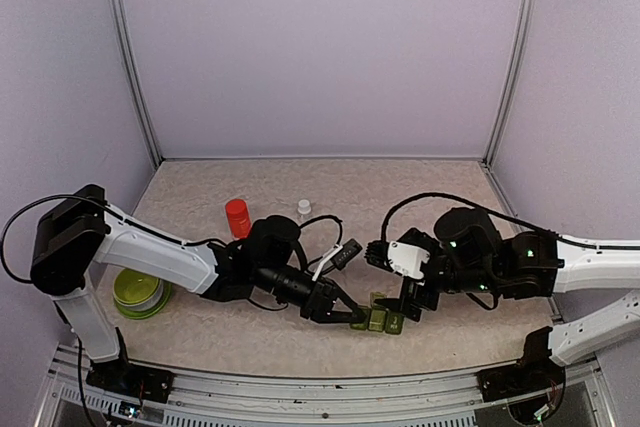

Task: Sort the pills into containers
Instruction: Open the lid of the pill container, then place the pill container at the center of the board.

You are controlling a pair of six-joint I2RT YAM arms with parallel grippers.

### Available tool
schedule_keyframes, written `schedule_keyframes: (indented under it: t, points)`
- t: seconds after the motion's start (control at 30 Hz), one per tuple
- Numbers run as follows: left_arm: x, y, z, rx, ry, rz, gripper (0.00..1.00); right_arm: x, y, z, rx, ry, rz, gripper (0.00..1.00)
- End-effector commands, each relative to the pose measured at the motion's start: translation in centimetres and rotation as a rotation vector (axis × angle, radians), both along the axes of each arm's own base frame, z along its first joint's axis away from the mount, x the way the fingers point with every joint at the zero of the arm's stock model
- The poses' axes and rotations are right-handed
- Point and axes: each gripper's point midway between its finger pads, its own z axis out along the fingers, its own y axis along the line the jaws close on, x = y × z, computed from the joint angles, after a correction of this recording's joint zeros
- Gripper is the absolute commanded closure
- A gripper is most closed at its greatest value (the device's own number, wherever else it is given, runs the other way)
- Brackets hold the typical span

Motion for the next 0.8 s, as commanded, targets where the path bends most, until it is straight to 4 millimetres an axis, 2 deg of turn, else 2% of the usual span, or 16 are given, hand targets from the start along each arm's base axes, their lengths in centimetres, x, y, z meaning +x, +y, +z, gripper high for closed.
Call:
schedule_keyframes:
  t: [0.0, 0.13, 0.3, 0.53, 0.77]
  points:
    - [1.8, -0.5, 3.7, -0.111, -0.047, 0.052, 1.0, 1.2, -1.2, 3.1, 0.069, -0.068, -0.088, 0.0]
    - [3.1, 0.0, 2.9, -0.107, -0.007, 0.1, 1.0, 2.2, -2.7, 5.6, 0.144, -0.123, -0.177, 0.0]
    - [4.4, 0.1, 1.9, -0.094, 0.022, 0.129, 1.0, 3.5, -4.4, 7.2, 0.195, -0.18, -0.282, 0.0]
    - [7.0, 0.4, -0.8, -0.056, 0.083, 0.175, 1.0, 4.0, -5.1, 7.5, 0.219, -0.198, -0.324, 0.0]
    - [11.6, 1.1, -4.3, 0.008, 0.127, 0.26, 1.0, 4.2, -5.2, 6.8, 0.198, -0.196, -0.333, 0.0]
